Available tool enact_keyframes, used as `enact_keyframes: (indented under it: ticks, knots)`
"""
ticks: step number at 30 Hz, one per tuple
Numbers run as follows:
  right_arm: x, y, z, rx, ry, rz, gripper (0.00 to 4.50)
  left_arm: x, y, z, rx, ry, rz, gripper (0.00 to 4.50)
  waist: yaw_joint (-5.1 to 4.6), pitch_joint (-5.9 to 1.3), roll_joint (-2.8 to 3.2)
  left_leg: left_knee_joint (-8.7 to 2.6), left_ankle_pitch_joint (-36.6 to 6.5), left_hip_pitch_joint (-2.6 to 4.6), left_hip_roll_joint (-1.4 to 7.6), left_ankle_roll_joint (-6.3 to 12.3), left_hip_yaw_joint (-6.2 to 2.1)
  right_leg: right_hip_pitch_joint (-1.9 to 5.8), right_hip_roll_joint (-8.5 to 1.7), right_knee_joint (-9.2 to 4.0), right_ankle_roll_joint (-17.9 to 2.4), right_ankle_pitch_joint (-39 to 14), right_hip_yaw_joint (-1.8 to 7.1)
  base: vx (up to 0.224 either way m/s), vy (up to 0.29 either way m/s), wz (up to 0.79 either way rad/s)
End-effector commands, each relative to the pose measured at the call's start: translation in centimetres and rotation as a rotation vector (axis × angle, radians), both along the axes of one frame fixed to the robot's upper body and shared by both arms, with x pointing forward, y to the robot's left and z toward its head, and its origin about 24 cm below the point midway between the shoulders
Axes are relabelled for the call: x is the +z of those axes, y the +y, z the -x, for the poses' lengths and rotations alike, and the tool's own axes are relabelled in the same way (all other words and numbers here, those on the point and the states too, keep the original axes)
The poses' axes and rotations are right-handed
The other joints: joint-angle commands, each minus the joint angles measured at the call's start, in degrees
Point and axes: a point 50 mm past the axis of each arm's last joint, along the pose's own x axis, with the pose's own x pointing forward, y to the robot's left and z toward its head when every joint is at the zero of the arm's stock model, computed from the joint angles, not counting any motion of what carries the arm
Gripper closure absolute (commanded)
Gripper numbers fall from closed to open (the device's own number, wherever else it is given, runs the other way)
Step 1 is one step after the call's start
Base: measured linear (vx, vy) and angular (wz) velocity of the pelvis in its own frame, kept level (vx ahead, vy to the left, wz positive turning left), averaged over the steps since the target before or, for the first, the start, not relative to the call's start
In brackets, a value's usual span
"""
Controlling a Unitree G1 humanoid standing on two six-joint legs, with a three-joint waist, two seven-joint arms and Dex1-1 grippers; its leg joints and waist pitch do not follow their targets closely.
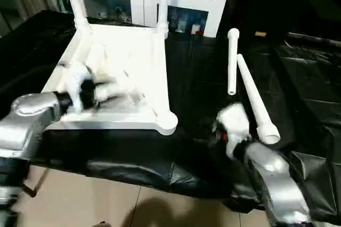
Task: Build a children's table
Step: Pick table leg
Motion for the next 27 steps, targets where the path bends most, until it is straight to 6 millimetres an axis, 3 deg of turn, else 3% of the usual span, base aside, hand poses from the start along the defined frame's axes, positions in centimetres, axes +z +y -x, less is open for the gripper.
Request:
enact_keyframes:
  ticks: [1, 2, 3, 4, 5, 6, 7, 8, 11, 12, 13, 14, 15, 16, 17, 20, 21, 22, 23, 26, 27]
  knots:
    - [0.0, -1.9, -0.4, -0.143, -0.002, 0.014, 4.33, -0.5, 0.9, -0.1, 0.112, 0.018, -0.008, 1.22, -0.03, -3.39, 0.48, -4.32, -7.0, -0.18, 1.17, 0.84, -0.39, 3.27, -3.61, -4.21, -11.5, -6.8, 2.76, 0.000, 0.000, 0.00]
    - [0.1, -2.4, -1.1, -0.223, -0.006, -0.008, 4.23, -1.0, 1.0, 0.1, 0.173, 0.012, 0.018, 1.20, 0.28, -3.46, 0.52, -4.21, -6.9, 0.06, 1.17, 0.63, -0.27, 3.12, -3.62, -4.38, -10.4, -8.1, 2.95, 0.000, 0.000, 0.00]
    - [0.1, -2.6, -1.5, -0.260, -0.002, -0.024, 4.17, -1.4, 0.9, 0.3, 0.187, 0.033, 0.027, 1.20, 0.10, -3.43, 0.26, -4.29, -6.5, -0.08, 1.16, 0.55, -0.26, 3.19, -3.54, -4.34, -10.2, -7.7, 2.96, 0.000, 0.000, 0.00]
    - [0.1, -2.7, -1.8, -0.280, -0.003, -0.031, 4.17, -1.5, 0.9, 0.4, 0.186, 0.034, 0.022, 1.20, 0.05, -3.53, 0.42, -4.32, -6.1, -0.19, 1.07, 0.38, -0.33, 3.22, -3.47, -4.25, -9.9, -7.4, 2.86, 0.000, 0.000, 0.00]
    - [0.1, -3.4, -3.8, -0.376, -0.005, -0.063, 4.13, -1.9, 0.0, 1.2, 0.120, 0.049, -0.036, 1.20, 0.09, -3.73, 0.44, -4.25, -5.2, -0.14, 1.10, 0.33, -0.40, 3.17, -3.48, -3.92, -9.7, -5.7, 2.88, 0.000, 0.000, 0.00]
    - [0.1, -3.5, -3.9, -0.379, -0.005, -0.064, 4.04, -1.9, 0.0, 1.2, 0.116, 0.050, -0.037, 1.20, -0.35, -3.92, 0.54, -4.36, -4.5, -0.28, 1.06, 0.00, -0.57, 3.26, -3.41, -3.52, -10.0, -4.7, 2.65, 0.000, 0.000, 0.00]
    - [0.2, -3.6, -4.4, -0.391, -0.006, -0.069, 3.91, -1.8, -0.3, 1.4, 0.089, 0.056, -0.045, 1.20, -0.25, -3.93, 0.56, -4.14, -4.4, 0.01, 0.96, 0.10, -0.30, 2.97, -3.19, -3.66, -10.1, -3.9, 2.73, 0.000, 0.000, 0.00]
    - [0.3, -4.0, -6.0, -0.435, -0.003, -0.071, 3.80, -1.2, -0.6, 1.7, 0.046, 0.045, -0.053, 1.20, -0.19, -4.06, 0.58, -3.92, -3.7, 0.16, 0.97, 0.22, -0.13, 2.83, -3.34, -3.21, -11.2, -1.0, 2.85, 0.000, 0.000, 0.00]
    - [1.0, -4.6, -7.9, -0.490, -0.003, -0.101, 3.60, -0.4, -0.2, 1.9, 0.036, 0.011, -0.102, 1.20, -0.20, -3.90, 0.68, -3.75, -2.3, -0.33, 0.58, 1.03, -0.09, 3.12, -3.08, -2.79, -12.6, 3.0, 2.71, 0.000, 0.000, 0.00]
    - [1.1, -4.6, -8.0, -0.494, -0.003, -0.104, 3.60, -0.3, -0.2, 1.9, 0.037, 0.009, -0.106, 1.20, -0.12, -3.61, 0.85, -3.77, -2.7, -0.36, 0.56, 1.25, -0.05, 3.05, -3.06, -2.83, -12.6, 2.9, 2.72, 0.000, 0.000, 0.00]
    - [1.7, -4.9, -8.8, -0.506, -0.010, -0.099, 3.44, 0.1, 0.2, 2.0, 0.039, -0.001, -0.120, 1.20, -0.04, -2.77, 0.82, -3.98, -3.2, -0.55, 0.50, 1.43, -0.06, 2.83, -3.03, -3.09, -12.3, 2.5, 2.75, 0.000, 0.000, 0.00]
    - [2.4, -5.0, -9.5, -0.512, -0.024, -0.095, 3.35, 0.7, 0.5, 2.3, 0.033, -0.015, -0.125, 1.20, -0.09, -2.46, 0.63, -4.03, -4.9, -0.35, 0.47, 1.49, -0.03, 2.76, -2.97, -3.03, -12.5, 0.0, 2.74, 0.000, 0.000, 0.00]
    - [3.2, -5.1, -10.2, -0.517, -0.036, -0.106, 3.35, 1.4, 0.8, 2.6, 0.019, -0.034, -0.142, 1.20, 0.05, -2.36, 0.56, -3.98, -4.5, -0.34, 0.49, 1.68, -0.03, 2.79, -3.11, -2.92, -12.8, 0.5, 2.78, 0.000, 0.000, 0.00]
    - [3.7, -5.1, -10.5, -0.517, -0.046, -0.105, 3.29, 1.8, 0.9, 2.8, 0.009, -0.050, -0.158, 1.20, 0.06, -1.82, 0.67, -4.01, -4.5, -0.47, 0.44, 1.97, -0.01, 2.46, -2.98, -2.93, -13.0, 0.6, 2.82, 0.000, 0.000, 0.00]
    - [4.4, -5.2, -11.0, -0.522, -0.059, -0.092, 3.22, 2.5, 1.1, 3.3, -0.006, -0.075, -0.185, 1.20, 0.04, -1.40, 0.78, -3.78, -2.7, -0.88, 0.33, 3.09, -0.05, 2.41, -2.83, -2.62, -13.6, 2.8, 2.80, 0.000, 0.000, 0.00]
    - [4.8, -5.5, -11.4, -0.553, -0.061, -0.070, 2.89, 2.9, 1.5, 3.8, -0.016, -0.068, -0.209, 1.20, 0.11, -0.92, 0.78, -3.45, 0.5, -1.18, 0.11, 4.44, 0.09, 2.26, -2.52, -2.17, -15.0, 6.9, 2.86, 0.000, 0.000, 0.00]
    - [5.6, -5.9, -11.8, -0.581, -0.068, -0.042, 2.85, 3.4, 1.7, 4.5, -0.054, -0.058, -0.227, 1.20, 0.00, 0.26, 0.50, -3.60, 0.7, -1.63, 0.15, 5.06, 0.06, 1.87, -2.52, -2.09, -15.3, 7.7, 2.85, 0.000, 0.000, 0.00]
    - [5.8, -6.0, -11.9, -0.586, -0.069, -0.037, 2.85, 3.5, 1.7, 4.7, -0.066, -0.057, -0.232, 1.20, 0.07, 0.03, 0.52, -3.50, 1.1, -1.60, -0.05, 5.49, 0.01, 2.15, -2.37, -1.98, -15.4, 8.0, 2.84, 0.000, 0.000, 0.00]
    - [6.3, -6.4, -12.1, -0.610, -0.069, -0.017, 2.79, 4.0, 1.8, 5.5, -0.105, -0.057, -0.250, 1.20, 0.12, 0.90, 0.48, -3.47, 1.5, -1.61, 0.04, 6.09, 0.10, 1.53, -2.30, -1.97, -15.6, 8.7, 2.94, 0.000, 0.000, 0.00]
    - [6.5, -6.6, -12.3, -0.617, -0.047, -0.031, 2.46, 4.4, 1.9, 6.2, -0.112, -0.038, -0.229, 1.20, 0.08, 1.79, 0.49, -3.01, 4.3, -1.96, -0.06, 7.52, 0.29, 1.25, -1.97, -1.32, -17.4, 12.8, 3.00, 0.000, 0.000, 0.00]
    - [6.6, -6.6, -12.3, -0.613, -0.043, -0.032, 2.43, 4.6, 2.0, 6.3, -0.111, -0.037, -0.228, 1.20, -0.04, 3.03, 0.16, -3.12, 4.5, -2.25, -0.09, 8.08, 0.36, 0.77, -1.82, -1.48, -17.5, 13.1, 3.02, 0.000, 0.000, 0.00]
